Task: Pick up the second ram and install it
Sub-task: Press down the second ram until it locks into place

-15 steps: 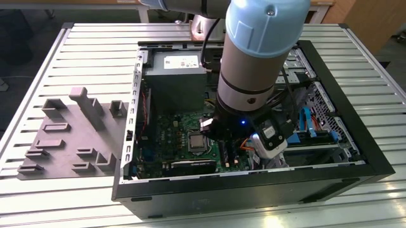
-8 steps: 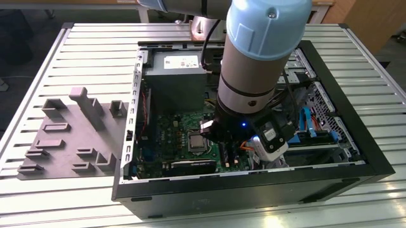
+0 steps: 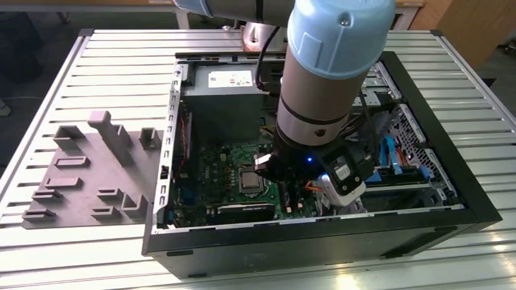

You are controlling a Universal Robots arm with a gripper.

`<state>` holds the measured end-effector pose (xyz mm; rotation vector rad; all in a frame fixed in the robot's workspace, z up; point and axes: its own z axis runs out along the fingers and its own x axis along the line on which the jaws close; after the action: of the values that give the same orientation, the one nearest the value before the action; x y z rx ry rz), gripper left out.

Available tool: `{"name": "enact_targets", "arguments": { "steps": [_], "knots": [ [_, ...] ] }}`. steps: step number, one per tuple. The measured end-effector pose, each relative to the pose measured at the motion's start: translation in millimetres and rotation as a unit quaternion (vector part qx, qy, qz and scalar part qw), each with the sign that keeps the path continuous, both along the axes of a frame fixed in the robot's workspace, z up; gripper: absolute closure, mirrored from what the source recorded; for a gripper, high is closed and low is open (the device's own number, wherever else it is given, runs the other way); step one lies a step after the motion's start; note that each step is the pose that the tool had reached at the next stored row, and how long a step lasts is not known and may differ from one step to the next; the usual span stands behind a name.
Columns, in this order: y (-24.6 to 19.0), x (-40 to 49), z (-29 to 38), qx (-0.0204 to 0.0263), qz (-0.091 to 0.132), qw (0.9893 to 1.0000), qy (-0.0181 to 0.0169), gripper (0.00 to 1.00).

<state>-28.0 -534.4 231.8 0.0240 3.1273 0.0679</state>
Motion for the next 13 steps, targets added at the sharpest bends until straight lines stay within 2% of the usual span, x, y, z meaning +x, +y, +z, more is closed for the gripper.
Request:
{"name": "enact_targets", "arguments": {
  "steps": [7, 13],
  "knots": [
    [0.0, 0.0, -7.1, 0.0001, 0.000, 1.0000, -0.0001, 0.89],
    [0.0, 0.0, -7.5, 0.0000, 0.000, 1.0000, 0.0000, 0.89]
  ]
}}
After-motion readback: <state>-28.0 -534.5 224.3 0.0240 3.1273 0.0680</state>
